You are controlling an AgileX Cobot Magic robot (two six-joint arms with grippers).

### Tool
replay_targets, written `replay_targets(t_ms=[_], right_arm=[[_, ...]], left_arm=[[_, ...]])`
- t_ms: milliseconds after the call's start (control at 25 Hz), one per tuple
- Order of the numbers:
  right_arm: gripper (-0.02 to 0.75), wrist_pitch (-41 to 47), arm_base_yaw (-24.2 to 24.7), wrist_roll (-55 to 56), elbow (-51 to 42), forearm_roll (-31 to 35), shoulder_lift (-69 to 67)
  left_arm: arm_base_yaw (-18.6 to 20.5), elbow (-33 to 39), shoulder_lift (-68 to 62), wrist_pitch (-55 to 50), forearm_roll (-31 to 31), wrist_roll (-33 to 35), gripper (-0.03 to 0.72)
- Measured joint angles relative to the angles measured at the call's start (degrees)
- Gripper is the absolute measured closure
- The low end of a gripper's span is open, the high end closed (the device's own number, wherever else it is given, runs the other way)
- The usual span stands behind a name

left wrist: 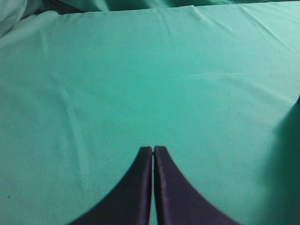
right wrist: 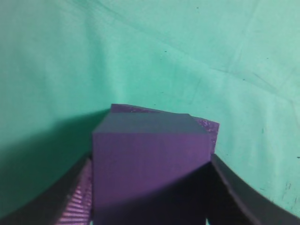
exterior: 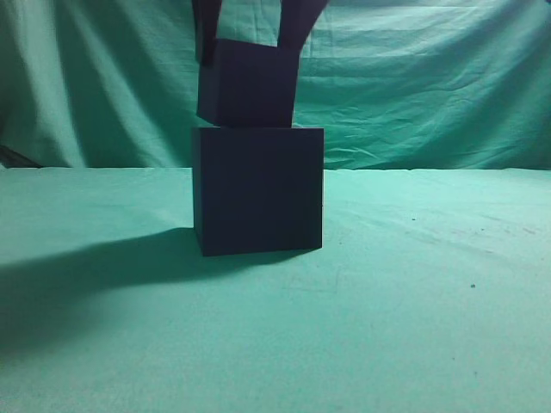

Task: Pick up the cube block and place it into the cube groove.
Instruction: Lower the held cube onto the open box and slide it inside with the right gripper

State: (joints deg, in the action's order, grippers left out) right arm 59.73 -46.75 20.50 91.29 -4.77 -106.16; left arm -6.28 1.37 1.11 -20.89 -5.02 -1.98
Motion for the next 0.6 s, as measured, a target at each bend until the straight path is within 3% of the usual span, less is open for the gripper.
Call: replay_targets(t_ms=[600], right_arm=[[0.323, 4.2, 0.0, 3.6, 0.1, -2.3, -0.6]], left_arm=[[0.0, 0.0, 0.0, 0.0, 0.0, 0.0, 0.688]])
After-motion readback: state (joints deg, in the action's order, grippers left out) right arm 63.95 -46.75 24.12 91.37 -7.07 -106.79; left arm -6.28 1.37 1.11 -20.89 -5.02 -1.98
